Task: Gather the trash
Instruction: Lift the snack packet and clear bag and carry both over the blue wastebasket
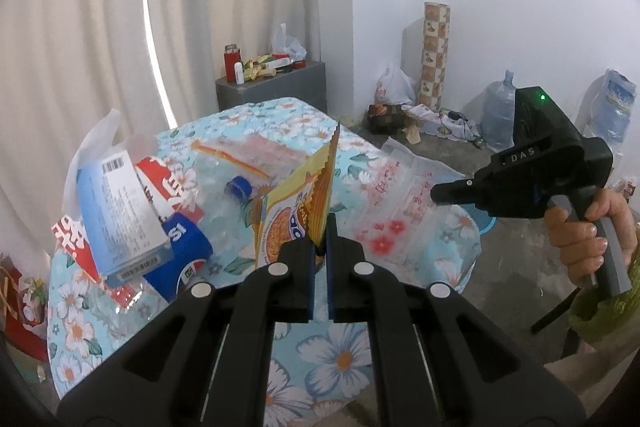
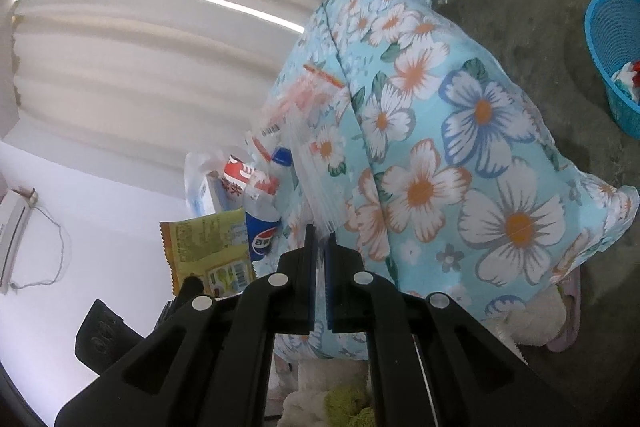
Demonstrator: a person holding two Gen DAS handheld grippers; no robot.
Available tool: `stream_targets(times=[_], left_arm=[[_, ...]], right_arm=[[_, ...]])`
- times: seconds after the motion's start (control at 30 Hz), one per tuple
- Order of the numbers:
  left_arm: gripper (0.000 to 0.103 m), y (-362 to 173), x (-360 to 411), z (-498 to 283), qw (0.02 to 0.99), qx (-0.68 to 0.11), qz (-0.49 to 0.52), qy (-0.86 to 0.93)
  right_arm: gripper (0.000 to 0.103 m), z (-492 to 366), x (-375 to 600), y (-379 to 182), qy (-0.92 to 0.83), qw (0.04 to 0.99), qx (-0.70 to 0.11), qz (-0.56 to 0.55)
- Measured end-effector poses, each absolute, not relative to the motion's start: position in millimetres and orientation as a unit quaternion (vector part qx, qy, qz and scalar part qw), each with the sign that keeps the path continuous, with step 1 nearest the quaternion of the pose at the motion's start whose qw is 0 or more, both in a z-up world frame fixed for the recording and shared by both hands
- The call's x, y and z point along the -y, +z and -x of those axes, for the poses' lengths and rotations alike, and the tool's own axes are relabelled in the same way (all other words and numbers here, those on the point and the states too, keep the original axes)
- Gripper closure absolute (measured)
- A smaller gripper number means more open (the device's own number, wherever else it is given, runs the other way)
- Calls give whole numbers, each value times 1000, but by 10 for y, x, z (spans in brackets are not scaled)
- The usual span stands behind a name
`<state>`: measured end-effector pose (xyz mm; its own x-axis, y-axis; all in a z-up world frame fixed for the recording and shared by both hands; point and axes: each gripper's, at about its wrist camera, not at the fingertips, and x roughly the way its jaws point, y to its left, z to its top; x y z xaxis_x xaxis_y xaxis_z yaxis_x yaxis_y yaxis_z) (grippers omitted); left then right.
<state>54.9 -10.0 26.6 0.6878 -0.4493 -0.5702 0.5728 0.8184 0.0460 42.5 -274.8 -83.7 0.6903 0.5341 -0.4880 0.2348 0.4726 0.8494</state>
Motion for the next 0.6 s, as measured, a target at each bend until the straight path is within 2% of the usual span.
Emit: stream_targets(times=[0.6], left_arm=[[101, 331, 291, -533, 910, -267, -125, -292]], right_arm=[[99, -275, 2952, -794, 93, 771, -358, -518]])
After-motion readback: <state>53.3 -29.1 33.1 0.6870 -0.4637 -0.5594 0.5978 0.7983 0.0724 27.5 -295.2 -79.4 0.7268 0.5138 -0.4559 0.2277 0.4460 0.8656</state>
